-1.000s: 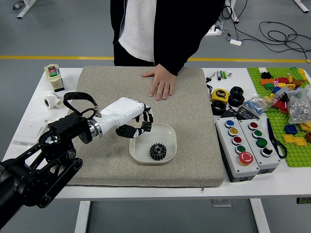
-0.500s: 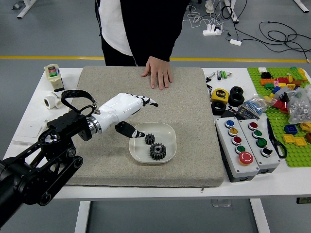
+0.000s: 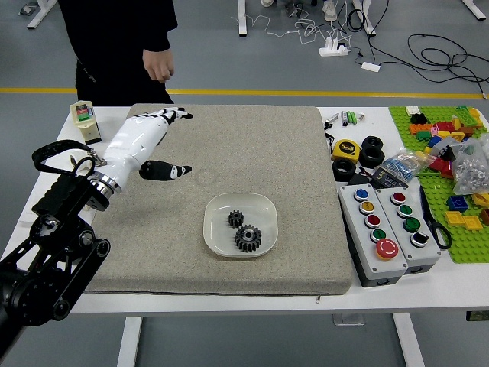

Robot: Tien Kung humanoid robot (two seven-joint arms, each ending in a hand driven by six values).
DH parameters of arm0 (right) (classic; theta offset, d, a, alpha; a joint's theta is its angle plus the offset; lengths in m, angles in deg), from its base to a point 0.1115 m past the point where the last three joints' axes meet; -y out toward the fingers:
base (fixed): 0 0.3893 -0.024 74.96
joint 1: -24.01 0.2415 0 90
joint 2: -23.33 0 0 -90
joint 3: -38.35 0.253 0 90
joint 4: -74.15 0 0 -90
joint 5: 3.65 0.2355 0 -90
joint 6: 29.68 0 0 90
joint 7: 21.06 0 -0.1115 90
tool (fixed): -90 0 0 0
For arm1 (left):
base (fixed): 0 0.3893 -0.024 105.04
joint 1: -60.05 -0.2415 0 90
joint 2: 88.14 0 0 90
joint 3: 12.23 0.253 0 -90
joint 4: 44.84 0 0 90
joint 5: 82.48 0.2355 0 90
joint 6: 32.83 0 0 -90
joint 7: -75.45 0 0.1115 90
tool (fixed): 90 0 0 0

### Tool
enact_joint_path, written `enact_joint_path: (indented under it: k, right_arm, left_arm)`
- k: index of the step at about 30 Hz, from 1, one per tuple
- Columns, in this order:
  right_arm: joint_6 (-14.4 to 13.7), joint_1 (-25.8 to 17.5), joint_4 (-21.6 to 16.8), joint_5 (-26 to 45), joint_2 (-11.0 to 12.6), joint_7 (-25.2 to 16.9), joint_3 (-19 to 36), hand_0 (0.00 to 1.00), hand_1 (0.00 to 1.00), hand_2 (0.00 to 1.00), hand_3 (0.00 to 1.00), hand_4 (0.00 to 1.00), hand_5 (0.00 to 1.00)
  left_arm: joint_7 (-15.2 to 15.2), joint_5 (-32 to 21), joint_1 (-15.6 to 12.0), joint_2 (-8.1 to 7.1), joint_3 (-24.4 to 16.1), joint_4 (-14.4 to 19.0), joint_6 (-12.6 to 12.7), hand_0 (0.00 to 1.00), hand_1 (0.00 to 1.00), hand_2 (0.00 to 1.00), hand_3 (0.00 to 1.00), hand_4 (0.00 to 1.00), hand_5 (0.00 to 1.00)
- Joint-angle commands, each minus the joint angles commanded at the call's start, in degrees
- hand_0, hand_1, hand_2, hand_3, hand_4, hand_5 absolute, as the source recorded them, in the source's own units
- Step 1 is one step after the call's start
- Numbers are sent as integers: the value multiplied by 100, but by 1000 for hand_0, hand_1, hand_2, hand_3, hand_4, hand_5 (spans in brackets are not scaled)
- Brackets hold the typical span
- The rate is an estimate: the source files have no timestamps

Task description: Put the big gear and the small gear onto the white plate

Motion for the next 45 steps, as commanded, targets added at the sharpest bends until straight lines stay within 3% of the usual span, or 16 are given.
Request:
enact_joint_path:
  k: [8, 11, 12, 17, 18, 23, 24, 32, 45]
  right_arm:
    - [0, -22, 0, -33, -8, -4, 39, 657, 668, 748, 559, 757, 610]
    - [-2, -33, 0, -30, -13, -6, 40, 657, 668, 748, 559, 757, 610]
    - [-2, -41, 0, -31, -15, -6, 42, 657, 668, 748, 559, 757, 609]
    - [-4, -64, 0, -39, -20, -12, 56, 657, 668, 748, 559, 757, 609]
    - [-5, -67, 0, -38, -21, -14, 58, 656, 668, 748, 560, 757, 610]
    - [-5, -80, 0, -97, -28, -13, 97, 656, 668, 748, 560, 757, 610]
    - [-6, -85, 0, -105, -30, -12, 102, 657, 668, 749, 561, 756, 609]
    - [-8, -106, 0, -100, -32, -15, 100, 656, 668, 748, 560, 755, 610]
    - [-2, -68, 0, -77, -21, -11, 67, 655, 667, 748, 558, 754, 612]
  left_arm:
    - [-20, -188, -528, 262, -1005, 31, 492, 694, 771, 897, 846, 804, 290]
    - [-53, -845, -700, 344, -1253, 51, 613, 694, 771, 897, 846, 804, 290]
    - [-65, -1069, -790, 370, -1314, 74, 605, 692, 761, 880, 814, 786, 340]
    - [-30, -2259, -1082, 451, -1330, 171, 532, 692, 761, 880, 814, 786, 340]
    - [-23, -2520, -1115, 465, -1316, 181, 510, 724, 768, 888, 804, 799, 513]
    - [-46, -3729, -1228, 527, -1289, 180, 329, 724, 768, 888, 804, 799, 513]
    - [-78, -4027, -1250, 525, -1294, 178, 280, 768, 804, 900, 847, 816, 607]
    - [-196, -5830, -1262, 505, -1291, 188, 98, 802, 839, 913, 862, 819, 632]
    - [-188, -6035, -1201, 539, -1255, 131, -91, 803, 847, 915, 858, 828, 669]
